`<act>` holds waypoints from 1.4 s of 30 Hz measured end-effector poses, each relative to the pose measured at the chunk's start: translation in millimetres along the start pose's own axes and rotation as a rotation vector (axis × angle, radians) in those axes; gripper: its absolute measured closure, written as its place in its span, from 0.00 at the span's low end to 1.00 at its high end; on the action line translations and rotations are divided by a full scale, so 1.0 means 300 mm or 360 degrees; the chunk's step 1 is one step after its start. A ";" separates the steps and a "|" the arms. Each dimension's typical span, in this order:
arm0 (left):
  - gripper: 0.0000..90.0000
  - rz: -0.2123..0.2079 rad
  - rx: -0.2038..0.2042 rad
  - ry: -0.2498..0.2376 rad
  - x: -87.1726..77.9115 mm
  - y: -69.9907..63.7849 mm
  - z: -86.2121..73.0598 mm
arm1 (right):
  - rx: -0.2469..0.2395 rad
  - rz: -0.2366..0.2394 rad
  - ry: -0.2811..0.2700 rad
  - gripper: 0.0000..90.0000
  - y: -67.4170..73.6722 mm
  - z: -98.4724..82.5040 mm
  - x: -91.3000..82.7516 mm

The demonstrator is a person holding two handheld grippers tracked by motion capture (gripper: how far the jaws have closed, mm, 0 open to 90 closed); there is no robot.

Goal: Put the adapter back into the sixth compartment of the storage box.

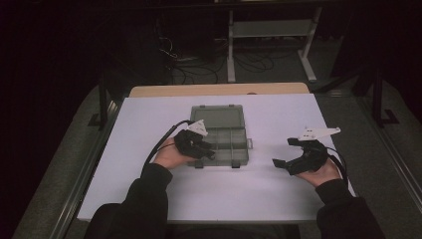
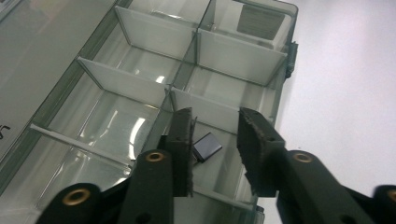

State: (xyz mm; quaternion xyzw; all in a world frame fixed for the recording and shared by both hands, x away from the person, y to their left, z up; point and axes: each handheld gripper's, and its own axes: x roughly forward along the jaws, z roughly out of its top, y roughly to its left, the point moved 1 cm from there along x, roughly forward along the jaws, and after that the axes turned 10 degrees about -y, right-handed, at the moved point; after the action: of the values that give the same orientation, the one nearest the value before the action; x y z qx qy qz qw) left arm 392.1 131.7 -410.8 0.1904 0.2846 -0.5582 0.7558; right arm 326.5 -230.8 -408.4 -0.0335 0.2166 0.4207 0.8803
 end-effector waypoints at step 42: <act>0.00 0.0026 -0.0017 -0.0275 -0.169 -0.045 0.046 | -0.0002 -0.0005 -0.0017 0.00 0.003 0.004 -0.005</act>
State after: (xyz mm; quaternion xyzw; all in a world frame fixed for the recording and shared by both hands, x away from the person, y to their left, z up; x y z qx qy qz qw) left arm 371.5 156.6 -367.3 0.1399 0.2198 -0.5647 0.7831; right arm 325.4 -231.0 -406.7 -0.0323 0.2116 0.4195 0.8822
